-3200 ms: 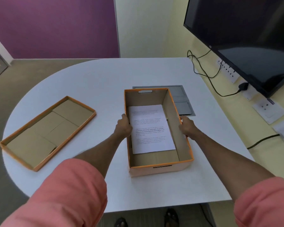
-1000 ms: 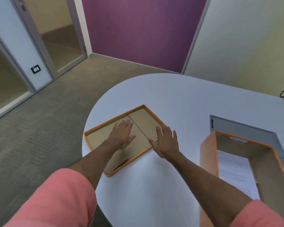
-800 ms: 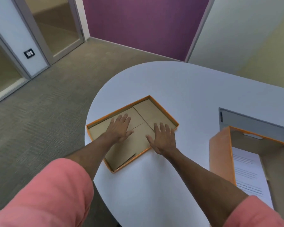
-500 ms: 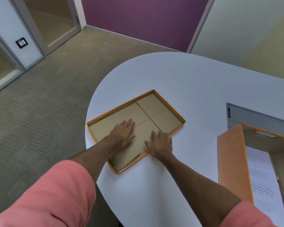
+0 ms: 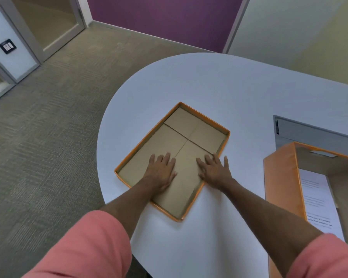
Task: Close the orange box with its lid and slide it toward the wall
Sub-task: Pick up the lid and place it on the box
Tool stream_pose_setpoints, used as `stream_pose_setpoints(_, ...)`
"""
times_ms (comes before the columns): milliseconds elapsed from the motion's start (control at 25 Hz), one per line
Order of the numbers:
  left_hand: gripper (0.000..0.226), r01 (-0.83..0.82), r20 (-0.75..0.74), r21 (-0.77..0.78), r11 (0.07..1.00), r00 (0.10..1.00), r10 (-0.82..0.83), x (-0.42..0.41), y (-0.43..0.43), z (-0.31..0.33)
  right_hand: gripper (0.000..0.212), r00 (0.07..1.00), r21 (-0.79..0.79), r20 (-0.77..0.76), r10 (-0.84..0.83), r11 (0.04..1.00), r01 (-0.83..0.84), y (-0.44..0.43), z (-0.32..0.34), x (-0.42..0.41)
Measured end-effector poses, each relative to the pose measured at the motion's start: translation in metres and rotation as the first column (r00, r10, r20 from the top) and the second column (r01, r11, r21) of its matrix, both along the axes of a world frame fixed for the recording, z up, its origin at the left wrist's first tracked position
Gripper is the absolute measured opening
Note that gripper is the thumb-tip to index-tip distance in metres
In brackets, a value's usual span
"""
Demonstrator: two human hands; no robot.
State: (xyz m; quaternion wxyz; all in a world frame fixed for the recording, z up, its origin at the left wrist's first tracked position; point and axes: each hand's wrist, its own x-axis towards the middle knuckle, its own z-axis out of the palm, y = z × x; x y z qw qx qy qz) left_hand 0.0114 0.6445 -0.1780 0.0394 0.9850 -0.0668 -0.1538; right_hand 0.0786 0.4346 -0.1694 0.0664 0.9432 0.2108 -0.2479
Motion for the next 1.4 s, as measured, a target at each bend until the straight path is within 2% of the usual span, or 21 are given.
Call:
stream_pose_setpoints(120,0.051,0.081,0.073,-0.020,0.997,0.994,-0.079,0.001,-0.014,0.005,0.060,0.999,-0.047,0.012,0.033,0.998,-0.032,-0.022,0.008,0.005)
stream_pose_setpoints(200,0.045,0.079,0.153,-0.077,0.994,0.986,-0.067,0.011,-0.012,0.009,0.065,0.996,0.063,0.083,-0.032,0.998,0.027,-0.027,0.013,0.002)
stream_pose_setpoints(240,0.045,0.056,0.182,-0.106,0.993,0.983,-0.036,0.018,-0.007,0.010,0.067,0.982,0.178,0.120,-0.145,0.976,0.122,-0.026,0.016,-0.001)
stream_pose_setpoints(280,0.048,0.008,0.185,-0.134,0.991,0.983,0.017,0.025,-0.001,0.012,0.070,0.944,0.304,0.122,-0.307,0.917,0.258,-0.023,0.019,-0.004)
stream_pose_setpoints(320,0.052,-0.063,0.161,-0.163,0.985,0.983,0.089,0.031,0.007,0.014,0.074,0.876,0.403,0.073,-0.477,0.817,0.412,-0.020,0.021,-0.006)
stream_pose_setpoints(400,0.061,-0.262,0.071,-0.257,0.930,0.955,0.288,0.041,0.023,0.014,0.078,0.713,0.467,-0.116,-0.691,0.596,0.653,-0.016,0.021,-0.006)
stream_pose_setpoints(480,0.062,-0.475,-0.080,-0.381,0.793,0.872,0.484,0.047,0.033,0.011,0.074,0.591,0.453,-0.299,-0.749,0.434,0.779,-0.015,0.017,-0.007)
stream_pose_setpoints(560,0.056,-0.595,-0.246,-0.457,0.661,0.799,0.550,0.051,0.039,0.008,0.065,0.518,0.415,-0.390,-0.761,0.357,0.837,-0.014,0.015,-0.007)
stream_pose_setpoints(720,0.043,-0.688,-0.342,-0.483,0.541,0.717,0.607,0.054,0.041,0.007,0.038,0.509,0.382,-0.396,-0.764,0.367,0.848,-0.014,0.012,-0.003)
stream_pose_setpoints(840,0.019,-0.715,-0.338,-0.524,0.463,0.674,0.657,0.055,0.038,0.011,0.035,0.521,0.418,-0.392,-0.758,0.358,0.835,-0.025,0.014,-0.001)
stream_pose_setpoints(920,0.012,-0.704,-0.308,-0.555,0.442,0.668,0.677,0.056,0.033,0.019,0.036,0.538,0.458,-0.378,-0.754,0.352,0.816,-0.035,0.022,0.003)
stream_pose_setpoints(1080,0.017,-0.673,-0.227,-0.600,0.434,0.663,0.713,0.064,0.012,0.049,0.036,0.597,0.563,-0.304,-0.743,0.366,0.741,-0.059,0.054,0.018)
stream_pose_setpoints(1400,0.030,-0.582,-0.075,-0.646,0.494,0.692,0.718,0.073,-0.057,0.130,0.044,0.633,0.690,-0.247,-0.733,0.325,0.647,-0.133,0.126,0.035)
